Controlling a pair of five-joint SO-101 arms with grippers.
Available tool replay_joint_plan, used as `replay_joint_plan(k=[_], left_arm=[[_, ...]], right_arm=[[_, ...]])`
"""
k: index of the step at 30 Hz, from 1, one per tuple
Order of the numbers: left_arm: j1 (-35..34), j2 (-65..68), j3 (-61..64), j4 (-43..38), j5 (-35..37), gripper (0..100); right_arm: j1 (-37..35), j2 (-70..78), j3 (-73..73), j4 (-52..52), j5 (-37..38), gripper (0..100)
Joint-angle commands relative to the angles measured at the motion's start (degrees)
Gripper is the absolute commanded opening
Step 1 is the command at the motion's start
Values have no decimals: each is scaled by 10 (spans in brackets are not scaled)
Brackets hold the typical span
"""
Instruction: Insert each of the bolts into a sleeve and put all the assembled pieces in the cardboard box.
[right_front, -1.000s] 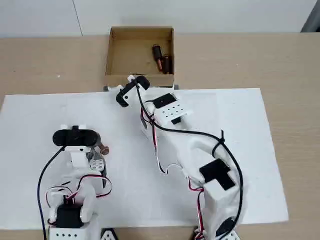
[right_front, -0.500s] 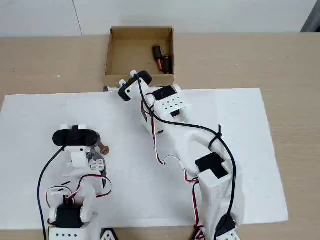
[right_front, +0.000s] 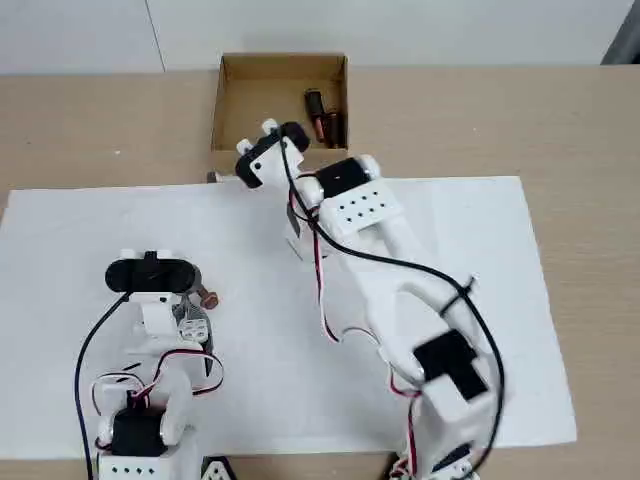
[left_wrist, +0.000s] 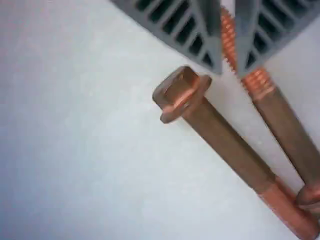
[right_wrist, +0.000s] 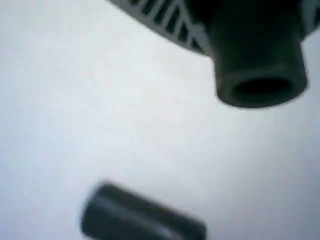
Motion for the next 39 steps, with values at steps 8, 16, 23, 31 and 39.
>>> replay_joint_plan(k=[8, 16, 23, 31, 39], left_arm=[[-31, -4, -3, -4, 27, 6], [-111, -1, -86, -39, 0, 6], [-110, 23, -225, 46, -3, 6], [-113, 224, -409, 109, 1, 6], [-113, 433, -531, 194, 63, 6]], right_arm=[[22, -181, -15, 140, -8, 3], [22, -315, 68, 152, -7, 4], [26, -417, 177, 150, -8, 4], [73, -455, 202, 147, -67, 3], [201, -511, 199, 145, -129, 3]])
